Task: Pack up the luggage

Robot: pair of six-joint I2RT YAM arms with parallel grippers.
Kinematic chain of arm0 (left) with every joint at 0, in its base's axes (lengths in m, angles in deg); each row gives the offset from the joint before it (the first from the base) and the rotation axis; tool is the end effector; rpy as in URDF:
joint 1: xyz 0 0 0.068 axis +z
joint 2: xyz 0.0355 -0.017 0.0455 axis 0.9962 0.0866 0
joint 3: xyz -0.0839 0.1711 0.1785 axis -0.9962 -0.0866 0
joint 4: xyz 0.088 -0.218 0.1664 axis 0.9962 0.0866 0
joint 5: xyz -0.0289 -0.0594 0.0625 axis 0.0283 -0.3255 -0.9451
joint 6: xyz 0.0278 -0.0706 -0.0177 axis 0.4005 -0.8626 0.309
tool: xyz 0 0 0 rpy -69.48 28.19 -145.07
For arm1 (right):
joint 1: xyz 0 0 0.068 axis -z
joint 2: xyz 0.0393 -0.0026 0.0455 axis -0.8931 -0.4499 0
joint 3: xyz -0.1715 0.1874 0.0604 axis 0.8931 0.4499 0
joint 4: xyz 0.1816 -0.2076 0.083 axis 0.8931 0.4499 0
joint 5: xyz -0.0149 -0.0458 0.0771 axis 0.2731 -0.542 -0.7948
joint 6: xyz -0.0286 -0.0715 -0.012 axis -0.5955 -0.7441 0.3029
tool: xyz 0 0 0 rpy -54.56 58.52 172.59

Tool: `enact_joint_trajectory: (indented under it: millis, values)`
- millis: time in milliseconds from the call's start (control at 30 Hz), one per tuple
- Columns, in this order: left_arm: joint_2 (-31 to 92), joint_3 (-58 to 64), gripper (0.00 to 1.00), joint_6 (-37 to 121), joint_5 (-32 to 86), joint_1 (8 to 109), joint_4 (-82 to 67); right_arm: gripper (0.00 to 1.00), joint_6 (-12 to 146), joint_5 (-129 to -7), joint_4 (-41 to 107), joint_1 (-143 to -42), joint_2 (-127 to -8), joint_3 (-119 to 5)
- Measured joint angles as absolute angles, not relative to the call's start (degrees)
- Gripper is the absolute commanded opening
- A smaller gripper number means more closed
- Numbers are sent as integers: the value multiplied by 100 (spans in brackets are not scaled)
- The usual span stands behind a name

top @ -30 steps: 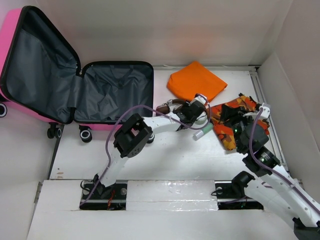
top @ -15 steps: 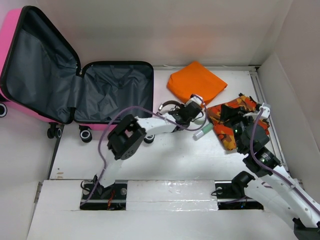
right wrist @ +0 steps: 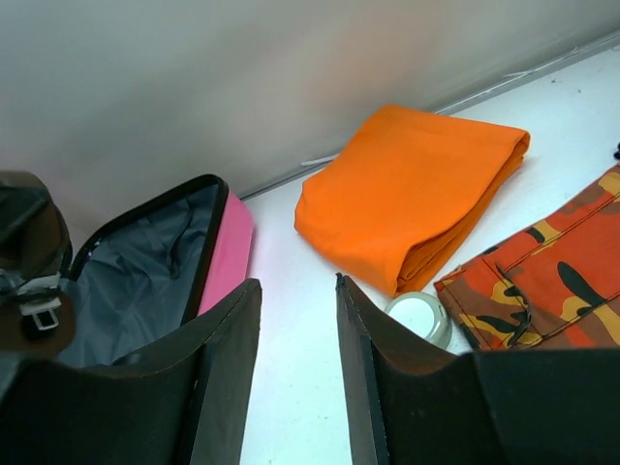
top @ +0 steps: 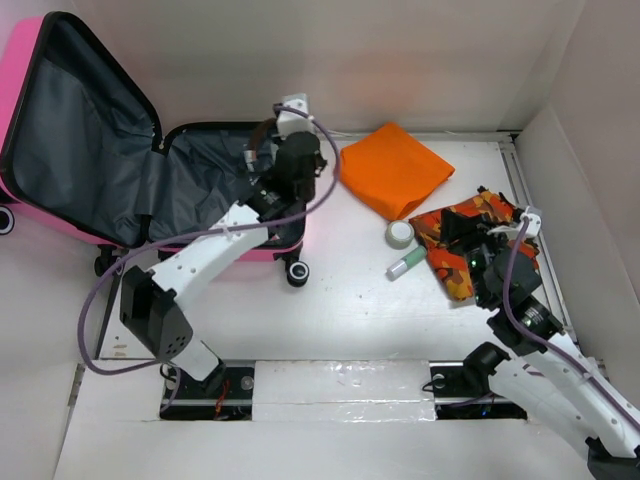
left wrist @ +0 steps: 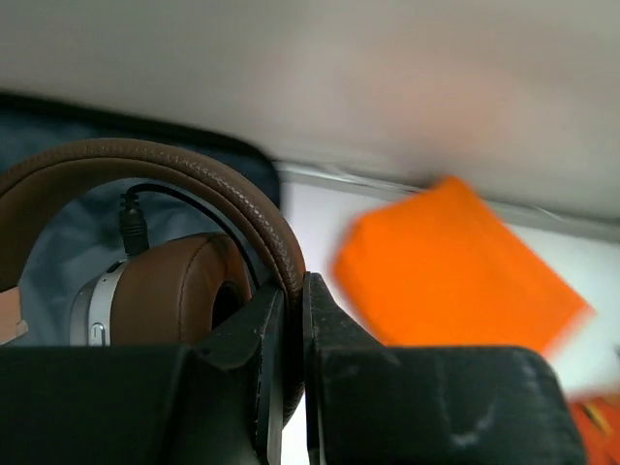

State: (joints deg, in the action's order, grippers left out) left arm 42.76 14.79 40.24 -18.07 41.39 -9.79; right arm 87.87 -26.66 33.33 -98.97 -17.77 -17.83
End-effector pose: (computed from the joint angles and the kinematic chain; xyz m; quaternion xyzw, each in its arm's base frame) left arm 0.3275 -0.2571 0.4088 -0.0458 0.7013 -0.1282 0.6998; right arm 0.1853 0.0880 0.3382 0.1652 0.6655 0.2029 0.6991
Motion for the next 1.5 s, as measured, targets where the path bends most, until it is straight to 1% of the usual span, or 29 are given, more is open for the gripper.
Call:
enact_joint_trajectory:
  millis: [100,200,233,267,333,367,400,500,600,633,733,767,800,833,900,933,967,1000,1067,1100,1133,1233,1367,1467,1500]
  values:
    - [4641,1479,0,3497,-2010,4981,-638,43,8787,-2736,3331,-9897,-1844,-1783]
    - [5279,1444,0,2837,-2172,5774,-148,43,8787,-2801,3333,-9897,-1958,-1783]
    - [5473,1407,5,2656,-2203,5971,7,44,8787,-2814,3333,-9897,-1965,-1783]
    - [5653,1363,12,2468,-2220,6179,171,44,8784,-2838,3333,-9897,-2006,-1783]
    - [5939,1295,32,2151,-2229,6500,564,47,8784,-2869,3333,-9897,-2072,-1783]
    - [6026,1293,57,2040,-2229,6611,757,47,8784,-2884,3333,-9897,-2096,-1783]
    - [6048,1293,63,1961,-2218,6662,888,49,8780,-2891,3333,-9897,-2120,-1783]
    - [5856,1177,70,1915,-2154,6509,667,50,8754,-2930,3333,-9897,-2185,-1783]
    - [5312,978,71,2134,-2017,5840,320,50,8739,-2945,3333,-9897,-2229,-1783]
    - [5146,972,71,2243,-2008,5505,202,47,8734,-2943,3335,-9897,-2229,-1783]
    - [4794,952,67,2606,-1768,4334,-303,23,8712,-2873,3335,-9897,-2212,-1783]
    - [4752,932,66,2735,-1617,3958,-467,6,8717,-2819,3335,-9892,-2201,-1783]
    - [4739,869,65,2875,-1442,3562,-679,1,8745,-2746,3349,-9886,-2172,-1783]
    - [4741,781,65,2988,-1241,3228,-854,0,8791,-2674,3364,-9886,-2133,-1783]
    - [4842,572,65,3202,-882,2706,-1097,0,8881,-2445,3408,-9883,-2008,-1783]
    - [4945,489,65,3353,-686,2500,-1206,3,8902,-2346,3429,-9883,-1936,-1783]
    - [5082,436,66,3493,-504,2352,-1267,14,8942,-2235,3462,-9883,-1838,-1783]
    - [5246,423,66,3633,-329,2249,-1293,20,8970,-2200,3469,-9883,-1812,-1783]
    - [5648,500,67,3893,5,2168,-1333,30,9005,-2097,3467,-9883,-1715,-1783]
    - [5919,611,67,4020,158,2161,-1313,36,9023,-2056,3469,-9881,-1689,-1783]
    - [6214,779,67,4155,296,2168,-1280,39,9036,-2014,3471,-9877,-1685,-1783]
    - [7119,1402,67,4490,565,2199,-1116,43,9045,-1977,3517,-9857,-1696,-1783]
    - [7878,2016,66,4770,801,2227,-852,43,9047,-1973,3532,-9857,-1696,-1783]
    - [8068,2174,61,4890,851,2225,-749,43,9047,-1975,3545,-9857,-1720,-1783]
    - [8118,2246,53,4916,838,2225,-705,43,9047,-1977,3550,-9857,-1731,-1783]
